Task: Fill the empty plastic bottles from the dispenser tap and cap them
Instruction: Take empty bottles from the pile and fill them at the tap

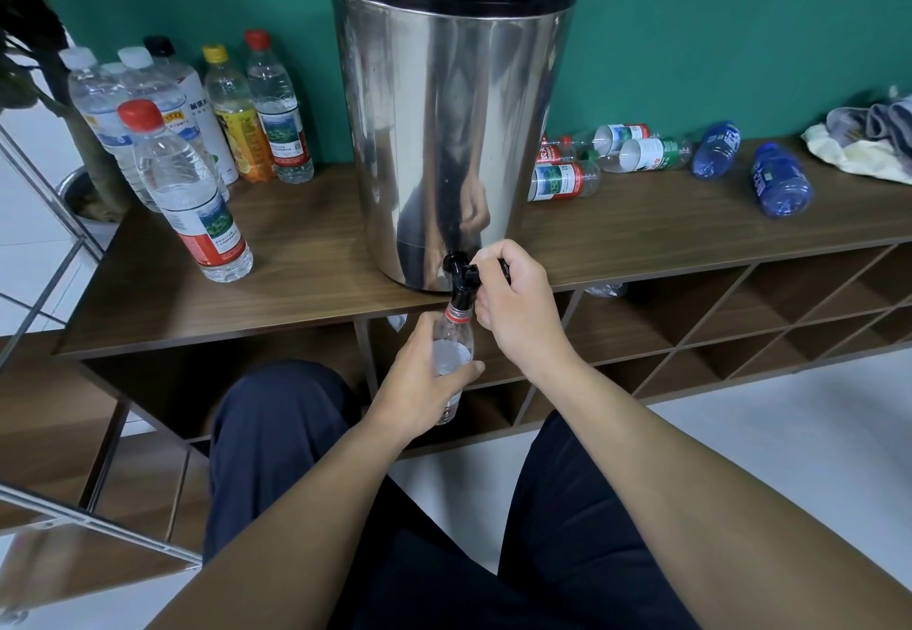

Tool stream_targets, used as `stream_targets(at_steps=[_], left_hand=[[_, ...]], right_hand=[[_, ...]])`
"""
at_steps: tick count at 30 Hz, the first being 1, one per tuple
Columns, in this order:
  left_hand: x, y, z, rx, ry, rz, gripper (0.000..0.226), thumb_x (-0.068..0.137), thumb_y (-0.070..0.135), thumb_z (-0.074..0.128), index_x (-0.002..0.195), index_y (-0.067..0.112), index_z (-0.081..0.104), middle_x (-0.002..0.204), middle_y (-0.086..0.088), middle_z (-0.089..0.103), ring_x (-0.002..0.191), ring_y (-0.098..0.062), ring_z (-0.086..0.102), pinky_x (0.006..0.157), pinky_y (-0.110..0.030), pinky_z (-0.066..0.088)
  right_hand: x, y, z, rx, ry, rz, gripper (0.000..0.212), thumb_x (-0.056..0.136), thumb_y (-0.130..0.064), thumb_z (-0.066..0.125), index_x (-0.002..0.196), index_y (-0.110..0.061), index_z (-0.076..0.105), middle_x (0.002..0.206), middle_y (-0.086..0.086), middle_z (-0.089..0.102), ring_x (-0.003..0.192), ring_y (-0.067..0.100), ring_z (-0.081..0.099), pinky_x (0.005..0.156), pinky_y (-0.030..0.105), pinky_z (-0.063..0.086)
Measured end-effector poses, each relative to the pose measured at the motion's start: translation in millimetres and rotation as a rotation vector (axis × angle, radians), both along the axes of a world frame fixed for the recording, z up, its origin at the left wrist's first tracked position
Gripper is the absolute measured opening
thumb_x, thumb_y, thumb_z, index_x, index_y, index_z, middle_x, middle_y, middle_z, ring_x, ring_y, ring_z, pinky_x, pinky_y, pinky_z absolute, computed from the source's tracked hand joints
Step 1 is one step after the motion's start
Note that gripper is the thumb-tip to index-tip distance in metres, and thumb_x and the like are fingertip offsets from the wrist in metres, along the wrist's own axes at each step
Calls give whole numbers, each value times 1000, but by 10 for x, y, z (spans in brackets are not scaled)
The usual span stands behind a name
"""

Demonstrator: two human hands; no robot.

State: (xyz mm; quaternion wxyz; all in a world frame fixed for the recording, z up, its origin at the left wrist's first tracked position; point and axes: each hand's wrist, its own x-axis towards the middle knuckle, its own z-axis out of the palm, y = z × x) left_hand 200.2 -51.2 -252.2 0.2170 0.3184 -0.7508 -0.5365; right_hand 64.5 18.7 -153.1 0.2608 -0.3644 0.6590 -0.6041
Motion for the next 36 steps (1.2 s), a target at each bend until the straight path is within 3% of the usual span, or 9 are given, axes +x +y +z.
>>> stream_targets(at_steps=[22,36], left_hand=[[-12,-19,-24,13,-18,-5,55,92,44,90,131,44,53,124,18,69,119,-5,69,111,-47,59],[-4,-4,-10,0,-5,-8,52,93,40,91,129,42,54,121,17,71,114,0,69,108,-40,59]], right_hand=[[2,-9,-6,1,2,-12,23,114,-27,55,92,-24,61,59,-13,51,55,9,46,55,32,39],[7,0,0,-6,-13,-3,22,115,-26,55,93,-23,61,59,-12,48,55,10,44,54,32,37]])
